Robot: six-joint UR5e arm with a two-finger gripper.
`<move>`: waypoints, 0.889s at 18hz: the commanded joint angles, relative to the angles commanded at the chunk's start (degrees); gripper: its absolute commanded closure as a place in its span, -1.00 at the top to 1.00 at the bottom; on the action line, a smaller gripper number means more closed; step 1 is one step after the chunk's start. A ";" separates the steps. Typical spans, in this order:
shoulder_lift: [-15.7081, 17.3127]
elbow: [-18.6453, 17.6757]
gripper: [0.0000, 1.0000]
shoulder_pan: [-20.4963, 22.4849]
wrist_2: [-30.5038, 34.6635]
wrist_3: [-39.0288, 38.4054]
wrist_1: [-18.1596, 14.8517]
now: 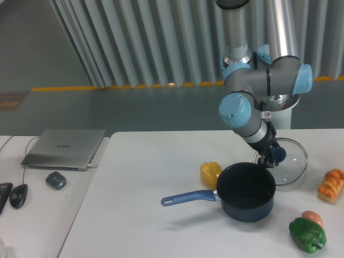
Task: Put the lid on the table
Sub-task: 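Lower the glass lid onto the table beside the saucepan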
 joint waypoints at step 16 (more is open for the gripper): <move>-1.23 -0.35 -0.31 -2.64 5.01 -3.34 0.09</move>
